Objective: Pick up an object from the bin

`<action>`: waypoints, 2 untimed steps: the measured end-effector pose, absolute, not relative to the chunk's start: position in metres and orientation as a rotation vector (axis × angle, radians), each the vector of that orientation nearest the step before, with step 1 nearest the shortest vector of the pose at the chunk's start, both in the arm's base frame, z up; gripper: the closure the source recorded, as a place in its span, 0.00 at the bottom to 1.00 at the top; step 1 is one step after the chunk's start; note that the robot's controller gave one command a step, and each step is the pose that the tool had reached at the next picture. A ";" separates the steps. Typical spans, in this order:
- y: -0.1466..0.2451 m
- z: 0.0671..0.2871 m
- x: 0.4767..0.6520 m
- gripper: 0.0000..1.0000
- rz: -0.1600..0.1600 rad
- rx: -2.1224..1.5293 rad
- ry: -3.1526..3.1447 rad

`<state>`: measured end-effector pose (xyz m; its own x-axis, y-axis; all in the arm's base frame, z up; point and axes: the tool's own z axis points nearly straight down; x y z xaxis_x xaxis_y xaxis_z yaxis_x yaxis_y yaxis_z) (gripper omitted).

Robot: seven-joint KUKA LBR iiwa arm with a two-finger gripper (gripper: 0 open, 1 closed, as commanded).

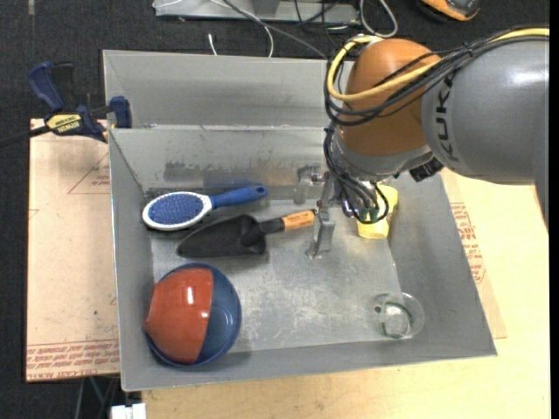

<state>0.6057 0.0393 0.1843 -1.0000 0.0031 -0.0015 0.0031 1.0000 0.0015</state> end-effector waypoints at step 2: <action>0.038 0.200 0.607 0.00 0.002 -0.055 3.148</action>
Offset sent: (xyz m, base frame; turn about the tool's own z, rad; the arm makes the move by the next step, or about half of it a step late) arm 0.0159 -0.0121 0.0956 -0.1702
